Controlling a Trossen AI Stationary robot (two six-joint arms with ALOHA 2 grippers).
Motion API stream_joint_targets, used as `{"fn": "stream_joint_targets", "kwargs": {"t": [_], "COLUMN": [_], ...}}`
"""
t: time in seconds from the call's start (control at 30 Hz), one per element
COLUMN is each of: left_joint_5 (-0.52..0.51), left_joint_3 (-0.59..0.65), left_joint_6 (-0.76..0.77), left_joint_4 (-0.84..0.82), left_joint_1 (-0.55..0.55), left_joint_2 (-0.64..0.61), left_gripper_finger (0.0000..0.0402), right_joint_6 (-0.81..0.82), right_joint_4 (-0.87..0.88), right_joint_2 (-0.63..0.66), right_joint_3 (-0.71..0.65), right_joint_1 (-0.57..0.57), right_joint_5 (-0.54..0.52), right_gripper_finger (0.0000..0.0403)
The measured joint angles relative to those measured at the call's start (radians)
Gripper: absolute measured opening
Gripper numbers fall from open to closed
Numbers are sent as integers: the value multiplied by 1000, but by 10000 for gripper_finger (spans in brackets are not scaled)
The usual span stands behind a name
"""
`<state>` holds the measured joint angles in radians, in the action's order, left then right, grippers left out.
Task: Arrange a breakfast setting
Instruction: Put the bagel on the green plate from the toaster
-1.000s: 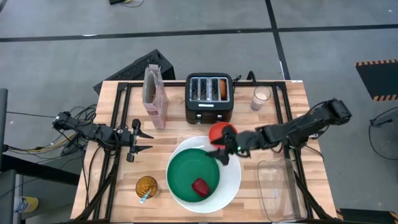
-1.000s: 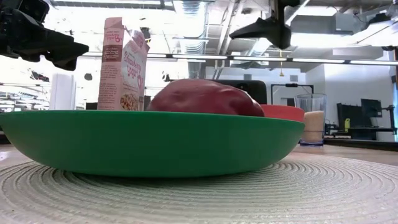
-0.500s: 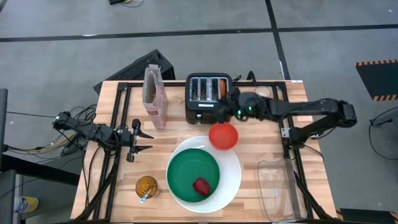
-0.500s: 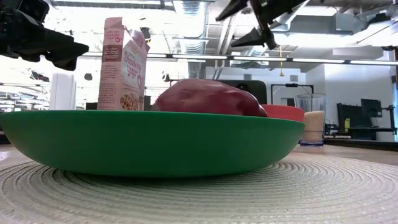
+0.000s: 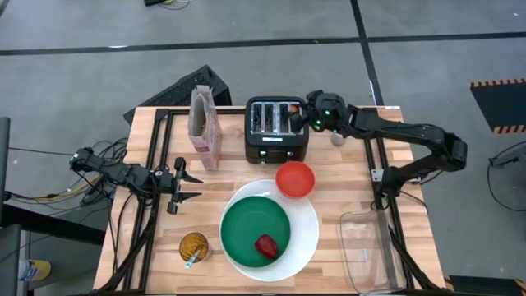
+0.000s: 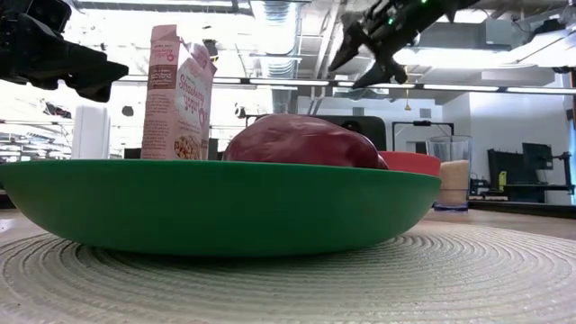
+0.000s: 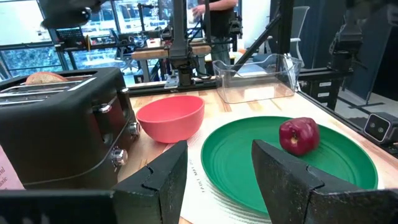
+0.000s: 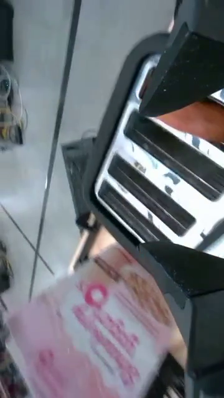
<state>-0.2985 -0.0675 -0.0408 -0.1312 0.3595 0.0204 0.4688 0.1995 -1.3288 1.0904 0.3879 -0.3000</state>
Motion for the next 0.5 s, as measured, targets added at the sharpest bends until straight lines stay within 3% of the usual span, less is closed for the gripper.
{"fn": "stream_joint_targets", "kwargs": {"t": [0.17, 0.5], "left_joint_5": [0, 0], "left_joint_3": [0, 0], "left_joint_6": [0, 0], "left_joint_4": [0, 0], "left_joint_1": [0, 0], "left_joint_2": [0, 0], "left_gripper_finger": [171, 171], "right_joint_6": [1, 1], "right_joint_4": [24, 325], "right_joint_2": [-44, -216], "right_joint_3": [48, 289], "right_joint_1": [38, 61], "right_joint_5": [-17, -74], "right_gripper_finger": [362, 362]}}
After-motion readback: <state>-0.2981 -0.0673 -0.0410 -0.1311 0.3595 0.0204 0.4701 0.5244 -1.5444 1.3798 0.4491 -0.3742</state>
